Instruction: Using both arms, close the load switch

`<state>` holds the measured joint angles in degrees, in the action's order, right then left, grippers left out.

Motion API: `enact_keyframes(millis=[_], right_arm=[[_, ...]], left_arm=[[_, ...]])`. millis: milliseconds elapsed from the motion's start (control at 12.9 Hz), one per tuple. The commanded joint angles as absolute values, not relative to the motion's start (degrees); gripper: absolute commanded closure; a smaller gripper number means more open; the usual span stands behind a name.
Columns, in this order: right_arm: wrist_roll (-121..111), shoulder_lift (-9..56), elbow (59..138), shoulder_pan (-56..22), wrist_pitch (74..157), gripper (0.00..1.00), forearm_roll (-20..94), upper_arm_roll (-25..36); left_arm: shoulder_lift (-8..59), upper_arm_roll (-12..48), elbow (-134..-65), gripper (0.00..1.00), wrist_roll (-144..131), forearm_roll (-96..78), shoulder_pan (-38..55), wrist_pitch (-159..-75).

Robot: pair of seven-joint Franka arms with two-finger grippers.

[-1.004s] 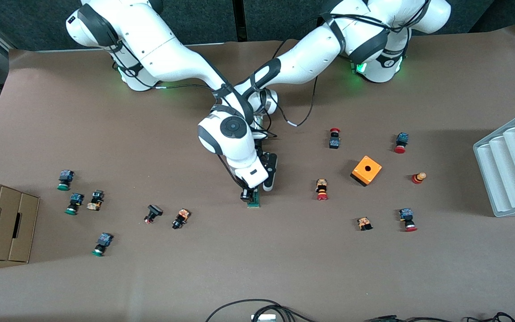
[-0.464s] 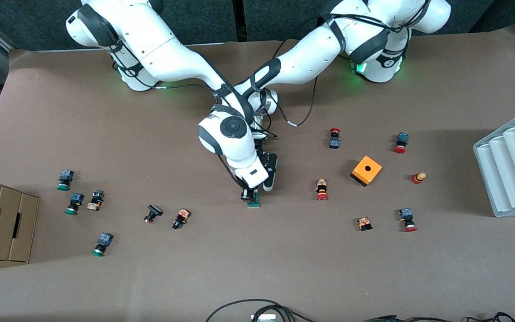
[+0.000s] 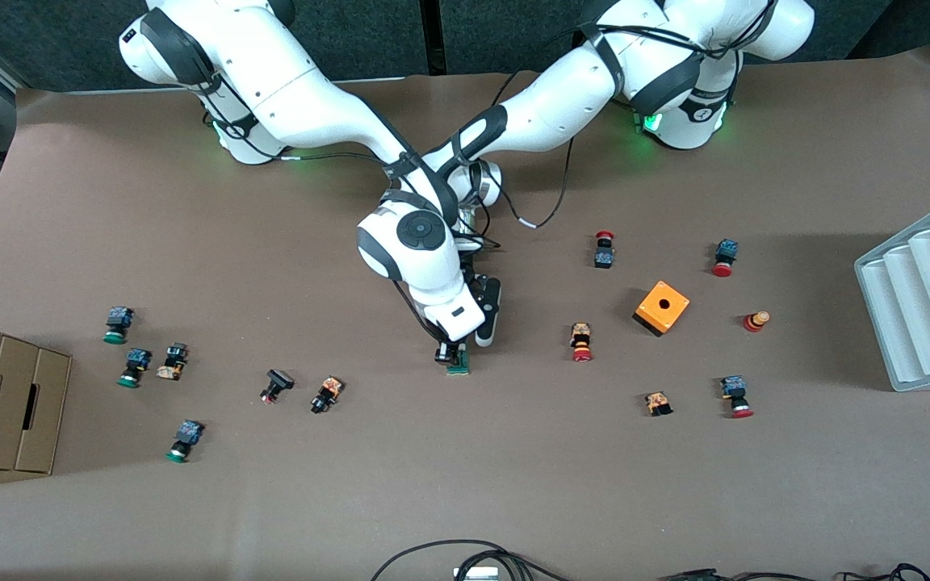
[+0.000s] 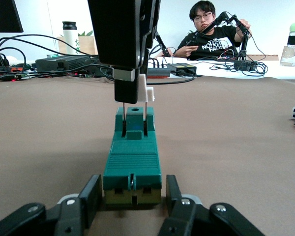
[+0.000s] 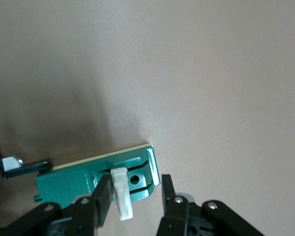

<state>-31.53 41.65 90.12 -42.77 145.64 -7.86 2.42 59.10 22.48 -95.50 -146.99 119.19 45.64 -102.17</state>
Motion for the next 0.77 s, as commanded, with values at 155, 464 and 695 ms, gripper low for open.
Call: enact_keyframes(millis=[155,464,695], right_arm=[[-31.82,45.17,85.87,-42.27,146.78,0.52,-8.96,2.37],[-31.9,45.26,85.78,-42.19,146.78,0.52,-8.96,2.37],[-31.82,45.26,85.69,-42.19,146.78,0.52,-8.96,2.37]], left_arm=[[61.0,21.88,-94.22,0.41,-147.83,119.44,46.23,-101.43],[61.0,21.88,-94.22,0.41,-147.83,119.44,46.23,-101.43],[61.0,21.88,-94.22,0.41,-147.83,119.44,46.23,-101.43]])
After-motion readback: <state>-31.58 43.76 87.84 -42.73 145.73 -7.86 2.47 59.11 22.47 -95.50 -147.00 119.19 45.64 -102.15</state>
